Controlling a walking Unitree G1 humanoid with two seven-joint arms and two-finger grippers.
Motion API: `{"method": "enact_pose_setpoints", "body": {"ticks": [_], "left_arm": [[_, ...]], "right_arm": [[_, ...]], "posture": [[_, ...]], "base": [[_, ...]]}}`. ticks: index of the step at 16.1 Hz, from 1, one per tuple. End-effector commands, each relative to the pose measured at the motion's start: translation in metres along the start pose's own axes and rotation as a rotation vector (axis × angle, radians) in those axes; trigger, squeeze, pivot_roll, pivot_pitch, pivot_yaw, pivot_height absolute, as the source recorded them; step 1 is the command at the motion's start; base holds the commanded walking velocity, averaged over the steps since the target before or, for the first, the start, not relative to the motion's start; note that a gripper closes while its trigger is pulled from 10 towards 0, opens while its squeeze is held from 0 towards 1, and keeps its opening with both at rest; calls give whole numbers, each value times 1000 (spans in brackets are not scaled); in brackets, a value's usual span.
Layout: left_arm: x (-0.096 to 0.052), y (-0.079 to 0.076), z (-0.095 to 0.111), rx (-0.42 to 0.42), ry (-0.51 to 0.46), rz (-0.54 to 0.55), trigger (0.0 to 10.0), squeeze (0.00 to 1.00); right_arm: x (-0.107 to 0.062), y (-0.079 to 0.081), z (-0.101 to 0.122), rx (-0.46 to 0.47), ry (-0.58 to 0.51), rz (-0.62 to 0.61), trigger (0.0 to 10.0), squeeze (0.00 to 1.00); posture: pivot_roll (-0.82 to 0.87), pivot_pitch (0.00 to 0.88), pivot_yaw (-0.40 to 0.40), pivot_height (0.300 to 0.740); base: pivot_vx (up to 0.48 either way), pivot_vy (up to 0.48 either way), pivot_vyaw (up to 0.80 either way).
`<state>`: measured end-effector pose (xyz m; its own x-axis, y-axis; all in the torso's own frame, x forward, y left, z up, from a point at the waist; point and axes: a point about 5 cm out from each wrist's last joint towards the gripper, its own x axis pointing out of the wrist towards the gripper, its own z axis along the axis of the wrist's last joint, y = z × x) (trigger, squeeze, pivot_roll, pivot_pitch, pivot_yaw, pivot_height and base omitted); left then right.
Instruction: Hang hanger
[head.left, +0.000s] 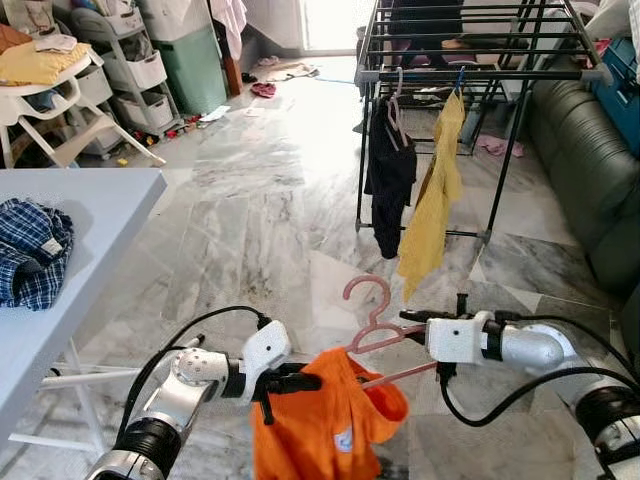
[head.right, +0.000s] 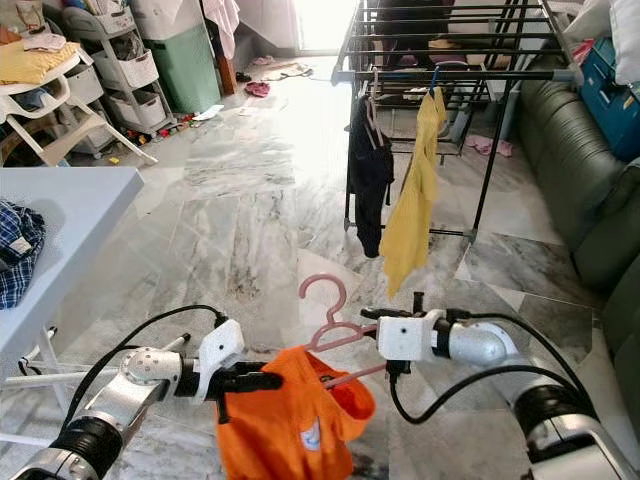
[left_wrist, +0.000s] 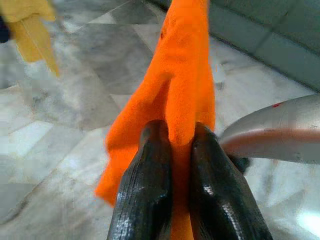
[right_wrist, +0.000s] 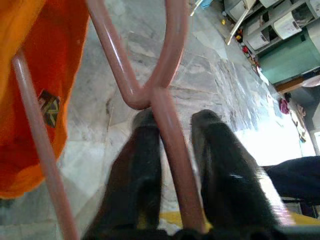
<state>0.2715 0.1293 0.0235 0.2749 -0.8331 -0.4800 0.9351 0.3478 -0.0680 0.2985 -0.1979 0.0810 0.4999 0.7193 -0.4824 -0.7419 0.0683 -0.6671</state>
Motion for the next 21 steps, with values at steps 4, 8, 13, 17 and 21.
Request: {"method": "enact_pose_setpoints", "body": {"ticks": [4,8,13,17,21], "left_arm": [[-9,21,6,89,23,201,0,0],[-20,36,6,126,52,338,0,0],[-26,50,23,196,-10,480,0,0],[-30,51,32,212,-104,558,0,0],[-28,44,16,80,-176,720,0,0]], "right_arm": [[-1,-18,5,12,-12,-18,10000,1000],[-11,-18,1,49,8,9,10000,1000],[-6,3,-6,293,4,-115,10000,1000],[12,39,-15,558,58,-313,10000,1000],[36,63,-28,1006,226,-665,10000,1000]], "posture": [[-128,0,86,740],[-129,0,89,740],[-116,0,96,740],[-115,0,108,740],[-113,0,105,740]], "base": [[0,0,0],[0,0,0],[0,0,0],[0,0,0],[0,0,0]]}}
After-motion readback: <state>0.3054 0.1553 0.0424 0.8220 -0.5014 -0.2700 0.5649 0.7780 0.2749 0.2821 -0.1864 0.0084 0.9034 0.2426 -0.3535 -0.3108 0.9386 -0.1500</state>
